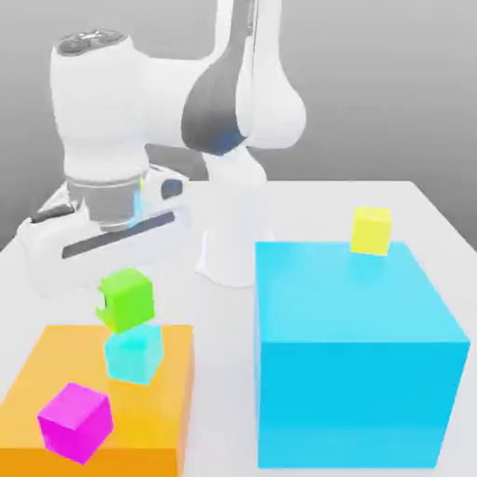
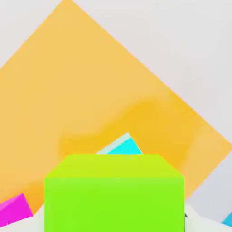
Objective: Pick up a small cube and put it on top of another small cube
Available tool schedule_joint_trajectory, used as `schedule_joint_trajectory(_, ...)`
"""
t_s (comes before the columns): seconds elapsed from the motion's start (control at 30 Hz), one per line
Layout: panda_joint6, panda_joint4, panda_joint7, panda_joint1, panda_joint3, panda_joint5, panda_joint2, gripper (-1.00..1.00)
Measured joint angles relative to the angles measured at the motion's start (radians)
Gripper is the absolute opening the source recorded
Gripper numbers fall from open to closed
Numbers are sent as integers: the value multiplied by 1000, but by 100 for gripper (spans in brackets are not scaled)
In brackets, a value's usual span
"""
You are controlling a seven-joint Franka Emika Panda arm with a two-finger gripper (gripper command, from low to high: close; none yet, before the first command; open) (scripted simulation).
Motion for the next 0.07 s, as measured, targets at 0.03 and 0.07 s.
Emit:
schedule_joint_trajectory(0.03,0,0,0,0,0,0,0,100)
schedule_joint_trajectory(0.07,0,0,0,0,0,0,0,100)
